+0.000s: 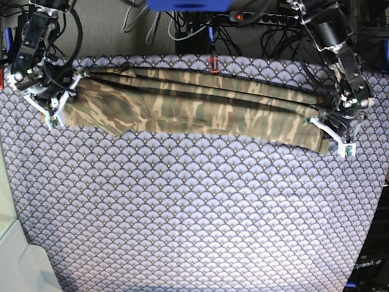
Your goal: Fold the T-shirt properly
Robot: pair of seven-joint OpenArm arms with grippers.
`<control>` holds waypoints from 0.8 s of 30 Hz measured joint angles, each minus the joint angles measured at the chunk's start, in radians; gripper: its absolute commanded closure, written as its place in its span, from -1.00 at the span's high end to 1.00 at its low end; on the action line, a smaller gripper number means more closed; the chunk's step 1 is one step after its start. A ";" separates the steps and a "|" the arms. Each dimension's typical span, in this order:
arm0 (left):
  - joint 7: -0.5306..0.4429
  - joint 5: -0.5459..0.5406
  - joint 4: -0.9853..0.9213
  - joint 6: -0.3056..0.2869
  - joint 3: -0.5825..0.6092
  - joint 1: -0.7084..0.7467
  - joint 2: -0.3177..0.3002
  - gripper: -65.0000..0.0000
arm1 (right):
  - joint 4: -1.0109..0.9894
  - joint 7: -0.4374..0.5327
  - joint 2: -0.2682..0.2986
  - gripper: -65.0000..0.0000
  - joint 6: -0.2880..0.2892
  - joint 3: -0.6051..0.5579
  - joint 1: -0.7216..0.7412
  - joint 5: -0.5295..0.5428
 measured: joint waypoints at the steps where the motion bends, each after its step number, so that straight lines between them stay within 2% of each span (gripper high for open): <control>1: -0.005 0.000 0.000 0.000 0.000 0.002 0.000 -0.98 | 0.000 -0.002 0.000 -0.31 0.000 0.000 0.000 0.000; 7: 0.006 0.003 0.021 0.005 0.000 0.007 0.002 -0.98 | 0.000 -0.002 0.000 -0.31 0.000 0.000 0.000 0.000; 12: 0.131 0.050 0.156 0.015 0.006 0.044 0.024 -0.98 | 0.001 -0.006 0.000 -0.31 0.000 0.000 -0.003 -0.001; 16: 0.276 0.094 0.275 0.028 0.004 0.066 0.057 -0.98 | 0.000 0.002 0.000 -0.31 0.000 0.000 -0.002 -0.005; 24: 0.378 0.108 0.483 0.032 0.006 0.069 0.110 -0.98 | 0.000 -0.005 0.000 -0.31 0.000 0.000 0.000 -0.005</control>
